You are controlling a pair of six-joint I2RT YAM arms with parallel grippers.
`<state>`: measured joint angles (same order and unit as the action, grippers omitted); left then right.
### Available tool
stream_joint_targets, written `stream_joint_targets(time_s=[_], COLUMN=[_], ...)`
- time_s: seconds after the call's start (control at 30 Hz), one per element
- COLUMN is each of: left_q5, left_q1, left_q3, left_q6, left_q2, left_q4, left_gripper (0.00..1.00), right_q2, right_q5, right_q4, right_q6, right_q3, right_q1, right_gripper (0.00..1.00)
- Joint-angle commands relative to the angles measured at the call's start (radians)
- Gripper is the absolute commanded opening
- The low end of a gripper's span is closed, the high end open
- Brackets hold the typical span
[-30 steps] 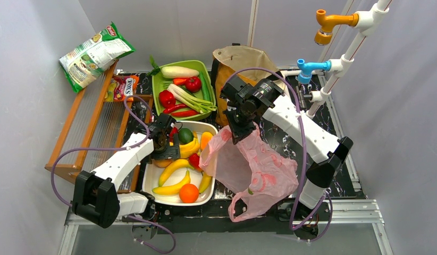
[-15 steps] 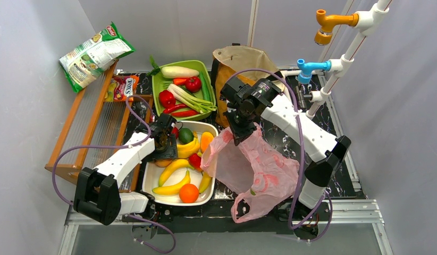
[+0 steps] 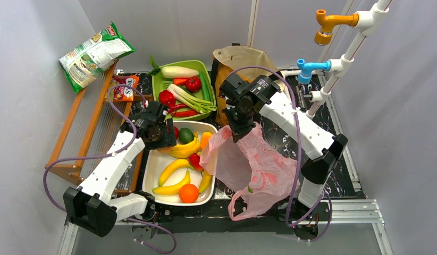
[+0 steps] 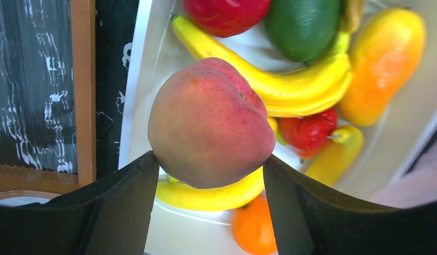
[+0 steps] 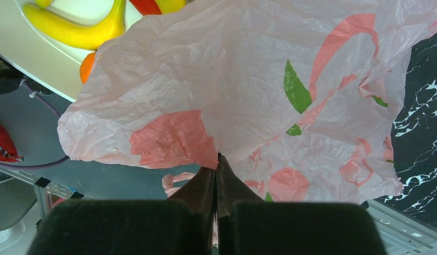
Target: Place the food into the grocery bag and tie it
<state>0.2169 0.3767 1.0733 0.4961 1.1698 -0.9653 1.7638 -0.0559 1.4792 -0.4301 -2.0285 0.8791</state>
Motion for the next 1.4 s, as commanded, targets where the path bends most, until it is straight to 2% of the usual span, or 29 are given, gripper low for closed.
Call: stream_joint_targets(time_s=[0.0, 0.1, 0.3, 0.47, 0.63, 0.8, 0.93, 1.13, 1.37], left_q5=[-0.081, -0.176, -0.339, -0.443, -0.650, -0.804, -0.924, -0.957, -0.907], left_q1=[-0.004, -0.003, -0.004, -0.002, 0.005, 0.007, 0.031, 0.113, 0.242], left_q3=[0.074, 0.094, 0.110, 0.112, 0.172, 0.186, 0.184, 0.217, 0.257], left_q6=[-0.017, -0.031, -0.051, -0.104, -0.166, -0.165, -0.139, -0.144, -0.108], left_q2=[-0.044, -0.073, -0.184, -0.270, -0.305, -0.311, -0.254, -0.157, -0.050], left_q4=[-0.084, -0.089, -0.106, -0.112, -0.096, -0.007, 0.085, 0.170, 0.247], left_gripper=[0.29, 0.16, 0.00, 0.00, 0.00, 0.00, 0.00, 0.00, 0.00], right_q2=[0.012, 0.023, 0.051, 0.063, 0.069, 0.079, 0.097, 0.081, 0.000], right_q5=[0.001, -0.001, 0.006, -0.040, -0.106, -0.185, -0.235, -0.316, -0.400], right_q4=[0.019, 0.016, 0.038, 0.028, 0.008, -0.014, 0.006, -0.015, -0.075], right_q6=[0.002, -0.009, -0.037, -0.083, -0.094, -0.104, -0.118, -0.150, -0.205], right_q3=[-0.053, -0.056, -0.088, -0.088, -0.083, -0.097, -0.152, -0.136, -0.030], right_q1=[-0.009, -0.018, -0.041, -0.097, -0.138, -0.164, -0.178, -0.233, -0.285], right_gripper=[0.01, 0.01, 0.01, 0.01, 0.01, 0.01, 0.01, 0.01, 0.01])
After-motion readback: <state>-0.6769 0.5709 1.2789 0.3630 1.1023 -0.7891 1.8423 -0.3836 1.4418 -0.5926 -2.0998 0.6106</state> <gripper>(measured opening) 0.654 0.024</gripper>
